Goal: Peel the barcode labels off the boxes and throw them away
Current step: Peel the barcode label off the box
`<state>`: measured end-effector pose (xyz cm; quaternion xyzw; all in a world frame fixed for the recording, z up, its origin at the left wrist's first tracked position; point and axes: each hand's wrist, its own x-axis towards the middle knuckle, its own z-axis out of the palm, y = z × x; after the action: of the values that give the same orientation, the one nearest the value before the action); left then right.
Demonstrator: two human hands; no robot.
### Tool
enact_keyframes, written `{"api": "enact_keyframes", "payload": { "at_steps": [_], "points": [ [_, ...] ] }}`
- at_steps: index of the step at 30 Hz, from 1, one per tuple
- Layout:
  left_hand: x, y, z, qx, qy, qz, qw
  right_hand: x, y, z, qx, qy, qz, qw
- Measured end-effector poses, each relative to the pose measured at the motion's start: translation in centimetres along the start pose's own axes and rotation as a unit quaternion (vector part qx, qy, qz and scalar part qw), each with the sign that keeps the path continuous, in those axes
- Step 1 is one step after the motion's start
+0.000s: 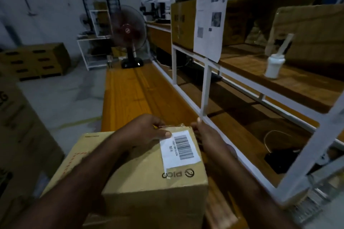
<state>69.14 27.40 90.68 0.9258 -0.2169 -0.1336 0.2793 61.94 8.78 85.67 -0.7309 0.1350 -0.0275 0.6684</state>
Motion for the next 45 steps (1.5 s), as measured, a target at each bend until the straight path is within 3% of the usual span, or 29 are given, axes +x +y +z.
{"api": "enact_keyframes", "payload": {
  "at_steps": [3,6,9,13,16,20,23,26,30,35,40,45],
  "points": [
    [0.3,-0.3,0.3,-0.052,0.017,0.002,0.999,1.1,-1.8,-1.3,-0.083,-0.022,-0.094,0.992],
    [0.3,-0.5,0.8,-0.090,0.041,0.012,0.995,1.4,-2.9,-1.7,-0.210,-0.081,-0.109,0.968],
    [0.1,-0.7,1.1,-0.108,0.071,0.028,0.991,1.7,-3.1,-1.6,-0.329,-0.078,-0.139,0.931],
    [0.0,-1.0,1.3,-0.099,0.092,0.049,0.990,1.6,-2.9,-1.1,-0.392,-0.057,-0.206,0.895],
    [-0.1,-1.3,1.3,-0.124,0.106,0.073,0.984,1.5,-3.0,-1.0,-0.390,-0.052,-0.240,0.888],
    [-0.1,-1.4,1.4,-0.154,0.110,0.094,0.977,1.5,-2.7,-1.1,-0.341,-0.054,-0.246,0.906],
    [-0.1,-1.3,1.1,-0.152,0.060,0.070,0.984,1.5,-2.5,-1.2,-0.321,-0.058,-0.243,0.914],
    [-0.1,-0.8,1.0,-0.125,0.017,0.056,0.990,1.4,-2.7,-1.3,-0.278,-0.076,-0.223,0.931],
    [0.0,-0.4,0.9,-0.112,0.014,0.055,0.992,1.7,-3.2,-1.8,-0.239,-0.103,-0.166,0.951],
    [-0.1,-0.5,1.0,-0.112,0.017,0.064,0.991,1.1,-4.9,-1.8,-0.315,-0.172,-0.123,0.925],
    [-0.1,-1.0,1.2,-0.162,-0.003,0.088,0.983,0.7,-5.7,-1.4,-0.410,-0.162,-0.156,0.884],
    [-0.3,-0.8,1.2,-0.166,-0.005,0.105,0.980,0.3,-5.7,-1.0,-0.419,-0.154,-0.167,0.879]
  ]
}}
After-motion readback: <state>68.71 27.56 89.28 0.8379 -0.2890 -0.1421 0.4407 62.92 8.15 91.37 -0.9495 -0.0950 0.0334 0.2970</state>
